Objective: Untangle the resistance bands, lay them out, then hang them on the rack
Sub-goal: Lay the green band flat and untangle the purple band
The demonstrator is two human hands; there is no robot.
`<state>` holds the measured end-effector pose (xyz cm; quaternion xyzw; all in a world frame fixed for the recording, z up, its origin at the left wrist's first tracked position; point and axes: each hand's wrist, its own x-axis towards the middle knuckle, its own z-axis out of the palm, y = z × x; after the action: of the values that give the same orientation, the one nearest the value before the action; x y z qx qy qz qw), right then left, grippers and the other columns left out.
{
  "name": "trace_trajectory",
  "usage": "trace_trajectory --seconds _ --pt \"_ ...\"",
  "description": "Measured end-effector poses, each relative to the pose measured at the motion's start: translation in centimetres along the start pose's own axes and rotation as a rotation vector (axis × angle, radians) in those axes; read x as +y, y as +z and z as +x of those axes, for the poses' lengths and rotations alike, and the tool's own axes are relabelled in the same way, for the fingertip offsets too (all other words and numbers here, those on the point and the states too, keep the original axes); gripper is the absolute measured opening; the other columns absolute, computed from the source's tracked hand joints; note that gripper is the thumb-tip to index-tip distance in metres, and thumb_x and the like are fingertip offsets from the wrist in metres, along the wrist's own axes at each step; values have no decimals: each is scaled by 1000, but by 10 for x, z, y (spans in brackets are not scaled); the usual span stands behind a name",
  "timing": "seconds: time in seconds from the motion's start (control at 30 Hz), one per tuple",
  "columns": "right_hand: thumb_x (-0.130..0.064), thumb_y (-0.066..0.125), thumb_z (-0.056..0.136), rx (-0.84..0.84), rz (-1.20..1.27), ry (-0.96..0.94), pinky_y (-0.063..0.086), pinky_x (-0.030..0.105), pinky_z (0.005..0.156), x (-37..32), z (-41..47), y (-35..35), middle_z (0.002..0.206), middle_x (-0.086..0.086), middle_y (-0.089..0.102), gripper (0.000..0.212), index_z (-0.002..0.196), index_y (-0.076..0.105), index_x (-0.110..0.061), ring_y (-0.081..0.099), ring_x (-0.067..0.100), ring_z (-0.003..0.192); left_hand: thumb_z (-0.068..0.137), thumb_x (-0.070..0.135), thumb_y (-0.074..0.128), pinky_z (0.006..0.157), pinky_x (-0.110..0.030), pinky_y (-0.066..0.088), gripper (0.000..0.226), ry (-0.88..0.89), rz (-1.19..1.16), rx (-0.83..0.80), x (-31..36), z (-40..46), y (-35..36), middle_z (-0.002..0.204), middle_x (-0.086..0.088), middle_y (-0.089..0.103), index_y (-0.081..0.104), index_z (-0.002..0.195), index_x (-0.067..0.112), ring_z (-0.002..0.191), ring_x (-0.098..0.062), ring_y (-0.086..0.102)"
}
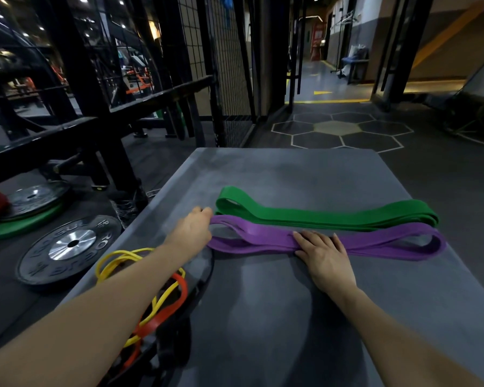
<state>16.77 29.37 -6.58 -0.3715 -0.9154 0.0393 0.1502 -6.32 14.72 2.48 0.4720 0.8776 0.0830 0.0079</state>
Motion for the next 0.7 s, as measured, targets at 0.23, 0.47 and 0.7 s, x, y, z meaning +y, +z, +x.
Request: trace_trajectory --seconds 0.23,0.47,0.7 --pt "-40 39 97 22 38 -12 14 43 115 -2 0 -1 143 -10 43 45 141 37 -33 36 17 135 84 0 42 87 -38 43 50 84 -10 -70 -2 -9 0 122 -13 48 43 132 15 107 -34 53" --pt "-38 41 97 16 49 -41 15 43 115 -2 -2 -7 140 -10 47 45 141 38 -31 39 18 132 83 13 58 75 -19 39 36 172 -235 -41 7 -9 -33 108 -8 53 53 119 17 89 -19 55" --pt "-33 54 85 160 -24 -32 42 49 97 -5 0 -5 100 -2 66 44 128 57 -22 63 24 96 86 7 55 68 -18 44 25 269 -423 115 24 11 -58 106 -1 47 54 109 15 71 -10 53"
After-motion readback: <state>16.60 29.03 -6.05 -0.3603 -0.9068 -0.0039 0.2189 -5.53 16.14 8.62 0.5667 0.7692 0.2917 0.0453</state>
